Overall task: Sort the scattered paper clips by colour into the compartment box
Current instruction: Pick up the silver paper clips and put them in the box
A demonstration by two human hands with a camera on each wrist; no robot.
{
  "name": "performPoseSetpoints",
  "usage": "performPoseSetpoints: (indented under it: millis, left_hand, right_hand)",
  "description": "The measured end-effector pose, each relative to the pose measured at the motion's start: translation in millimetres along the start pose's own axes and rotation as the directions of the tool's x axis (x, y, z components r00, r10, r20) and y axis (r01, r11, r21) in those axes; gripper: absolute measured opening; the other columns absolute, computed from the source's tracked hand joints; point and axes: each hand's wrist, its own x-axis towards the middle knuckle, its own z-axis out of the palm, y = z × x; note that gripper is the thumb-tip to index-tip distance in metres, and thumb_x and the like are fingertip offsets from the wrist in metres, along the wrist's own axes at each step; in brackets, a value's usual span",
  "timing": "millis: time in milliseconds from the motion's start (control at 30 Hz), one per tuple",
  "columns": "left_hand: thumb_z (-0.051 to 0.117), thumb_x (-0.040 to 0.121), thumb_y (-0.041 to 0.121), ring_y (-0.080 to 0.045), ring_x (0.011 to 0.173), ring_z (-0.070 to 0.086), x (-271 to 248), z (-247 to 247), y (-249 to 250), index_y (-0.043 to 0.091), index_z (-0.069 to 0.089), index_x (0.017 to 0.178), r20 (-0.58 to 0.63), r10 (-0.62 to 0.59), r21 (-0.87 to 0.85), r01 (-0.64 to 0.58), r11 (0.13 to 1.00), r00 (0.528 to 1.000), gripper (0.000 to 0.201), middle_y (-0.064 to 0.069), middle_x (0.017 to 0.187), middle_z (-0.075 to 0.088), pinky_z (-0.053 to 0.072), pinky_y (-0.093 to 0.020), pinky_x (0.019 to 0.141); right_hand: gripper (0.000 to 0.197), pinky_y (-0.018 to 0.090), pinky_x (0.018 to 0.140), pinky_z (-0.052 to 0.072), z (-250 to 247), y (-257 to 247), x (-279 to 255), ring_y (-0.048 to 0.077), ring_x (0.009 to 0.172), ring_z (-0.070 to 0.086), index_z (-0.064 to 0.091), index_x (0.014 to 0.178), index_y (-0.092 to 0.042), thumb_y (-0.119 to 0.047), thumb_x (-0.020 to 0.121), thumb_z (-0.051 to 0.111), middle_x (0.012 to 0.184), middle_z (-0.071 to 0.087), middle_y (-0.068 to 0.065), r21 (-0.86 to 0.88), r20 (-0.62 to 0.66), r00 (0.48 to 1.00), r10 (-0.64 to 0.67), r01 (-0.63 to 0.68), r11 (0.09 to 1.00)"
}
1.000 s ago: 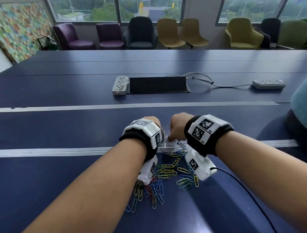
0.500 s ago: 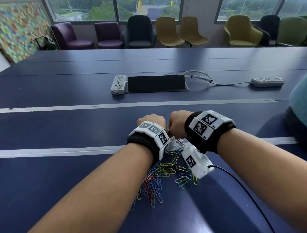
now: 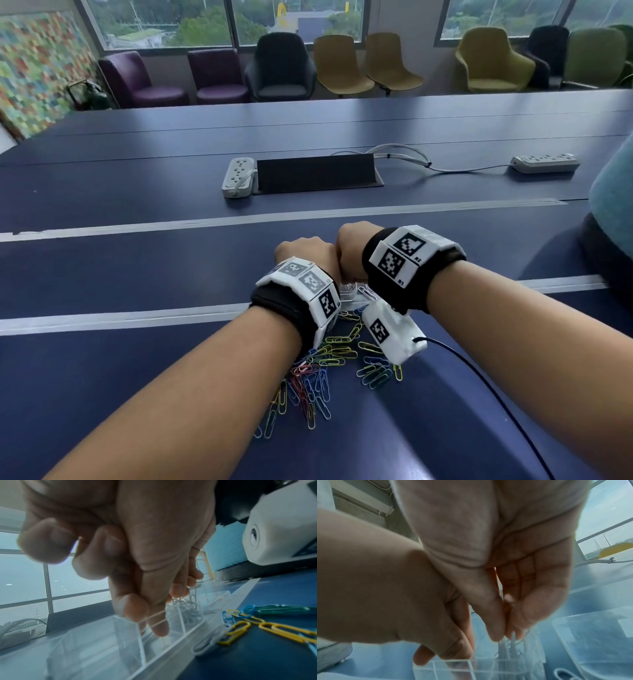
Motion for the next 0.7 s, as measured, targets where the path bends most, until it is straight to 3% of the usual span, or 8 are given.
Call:
performPoseSetpoints:
  millis: [200,333,467,567,633,700]
  left_hand:
    - [0.048,0.091,0.016,-0.028,0.106,0.06,2,0,-5,0.017,0.061,0.11,0.037,0.048,0.014,-0.049,0.999,0.998,0.023,-0.007,0.112,0.063,0.034,-0.032,0.075]
    - [0.052,0.089,0.016,-0.031,0.103,0.06,9,1,-10,0.014,0.063,0.109,0.06,0.06,-0.003,-0.06,0.998,0.996,0.022,-0.009,0.11,0.062,0.035,-0.032,0.074]
    - [0.064,0.08,0.017,-0.03,0.08,0.058,16,8,-16,0.016,0.064,0.095,0.089,0.05,-0.009,-0.049,0.999,0.995,0.015,-0.002,0.081,0.054,0.04,-0.032,0.068]
    - [0.069,0.071,0.02,-0.029,0.068,0.058,17,11,-20,0.017,0.063,0.082,0.07,0.041,-0.034,-0.039,0.999,0.997,0.013,0.003,0.063,0.05,0.044,-0.03,0.061]
    - [0.069,0.073,0.021,-0.029,0.069,0.059,17,12,-20,0.018,0.06,0.077,0.083,0.03,-0.061,-0.025,0.998,0.996,0.01,0.001,0.066,0.054,0.045,-0.03,0.062]
    - [0.069,0.074,0.023,-0.029,0.072,0.059,17,12,-20,0.018,0.063,0.084,0.083,0.033,-0.094,-0.025,0.995,0.996,0.012,-0.002,0.073,0.056,0.045,-0.029,0.064]
  right_hand:
    - [0.02,0.028,0.063,0.051,1,0,-5,0.026,0.062,0.063,0.054,0.054,-0.013,-0.015,0.07,0.066,0.053,0.057,0.001,0.054,0.022,0.999,0.03,-0.031,0.998]
    - [0.006,0.038,0.072,0.06,-1,1,-8,0.025,0.069,0.071,0.065,0.066,-0.012,-0.017,0.064,0.068,0.06,0.067,0.003,0.057,0.059,0.998,0.013,-0.016,0.998]
    - [0.014,0.037,0.075,0.06,-2,0,-12,0.025,0.074,0.072,0.071,0.079,-0.014,-0.012,0.066,0.069,0.065,0.069,0.002,0.08,0.021,1.0,0.002,-0.004,0.997]
    - [0.019,0.029,0.074,0.054,-1,-1,-15,0.025,0.085,0.068,0.073,0.095,-0.011,-0.009,0.076,0.07,0.086,0.07,0.007,0.08,-0.008,1.0,-0.014,0.015,0.997]
    - [0.021,0.028,0.073,0.052,-1,-2,-15,0.025,0.088,0.067,0.073,0.099,-0.01,-0.009,0.078,0.07,0.096,0.072,0.009,0.095,-0.016,1.0,-0.015,0.016,0.995]
    - [0.019,0.028,0.075,0.054,1,0,-14,0.025,0.086,0.068,0.074,0.097,-0.01,-0.008,0.078,0.069,0.093,0.072,0.009,0.135,-0.041,0.999,-0.015,0.02,0.991]
